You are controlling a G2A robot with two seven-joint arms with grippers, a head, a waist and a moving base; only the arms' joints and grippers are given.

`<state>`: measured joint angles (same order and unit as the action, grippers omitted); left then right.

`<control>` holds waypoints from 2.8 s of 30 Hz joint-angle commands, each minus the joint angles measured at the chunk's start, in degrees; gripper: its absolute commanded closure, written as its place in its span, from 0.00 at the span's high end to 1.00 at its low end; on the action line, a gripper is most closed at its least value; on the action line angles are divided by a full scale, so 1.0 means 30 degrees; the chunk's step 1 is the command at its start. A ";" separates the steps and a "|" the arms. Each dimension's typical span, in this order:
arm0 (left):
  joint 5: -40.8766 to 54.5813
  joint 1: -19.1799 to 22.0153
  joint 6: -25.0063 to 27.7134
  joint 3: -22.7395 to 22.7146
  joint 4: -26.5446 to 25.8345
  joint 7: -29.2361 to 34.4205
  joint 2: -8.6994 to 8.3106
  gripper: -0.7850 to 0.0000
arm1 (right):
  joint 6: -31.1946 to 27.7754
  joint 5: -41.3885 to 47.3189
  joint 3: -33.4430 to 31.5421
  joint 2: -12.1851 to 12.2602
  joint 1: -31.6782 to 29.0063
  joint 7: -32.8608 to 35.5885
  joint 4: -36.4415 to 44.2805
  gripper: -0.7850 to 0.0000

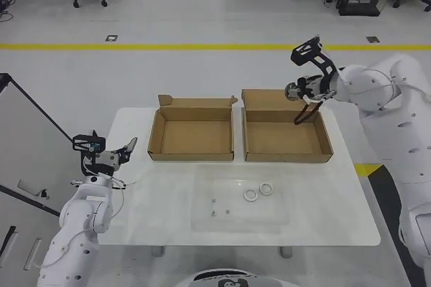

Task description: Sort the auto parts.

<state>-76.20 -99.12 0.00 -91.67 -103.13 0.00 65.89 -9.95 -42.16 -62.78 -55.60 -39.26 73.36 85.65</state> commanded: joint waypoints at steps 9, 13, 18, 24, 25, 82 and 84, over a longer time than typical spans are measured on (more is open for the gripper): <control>0.0000 0.0000 0.0000 0.0000 0.0000 0.0000 0.0000 1.00 | 0.0608 -0.1134 0.1789 -0.0406 -0.0065 -0.0906 -0.3617 0.00; 0.0000 0.0000 0.0000 0.0000 0.0000 0.0000 0.0000 1.00 | 0.1109 -0.1270 0.2382 -0.0639 -0.0019 -0.1393 -0.4934 0.00; 0.0000 0.0000 0.0000 0.0000 0.0000 0.0000 0.0000 1.00 | 0.1616 -0.1432 0.3219 -0.1023 0.0226 -0.2164 -0.6951 0.00; 0.0000 0.0000 0.0000 0.0000 0.0000 0.0000 0.0000 1.00 | 0.2190 -0.1648 0.4065 -0.1495 0.0675 -0.2714 -0.8888 0.00; 0.0000 0.0000 0.0000 0.0000 0.0000 0.0000 0.0000 1.00 | 0.2249 -0.1726 0.4249 -0.1599 0.0805 -0.2725 -0.9259 0.00; 0.0000 0.0000 0.0000 0.0000 0.0000 0.0000 0.0000 1.00 | 0.4826 0.0004 0.7522 -0.6168 0.4394 -0.4694 -2.1896 0.06; 0.0000 0.0000 0.0000 0.0000 0.0000 0.0000 0.0000 1.00 | 0.4730 -0.0002 0.7573 -0.6341 0.4536 -0.4783 -2.2276 0.27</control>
<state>-76.20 -99.12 0.00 -91.67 -103.13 0.00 65.89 4.37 -42.17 -40.11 -74.44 -25.82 59.15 19.25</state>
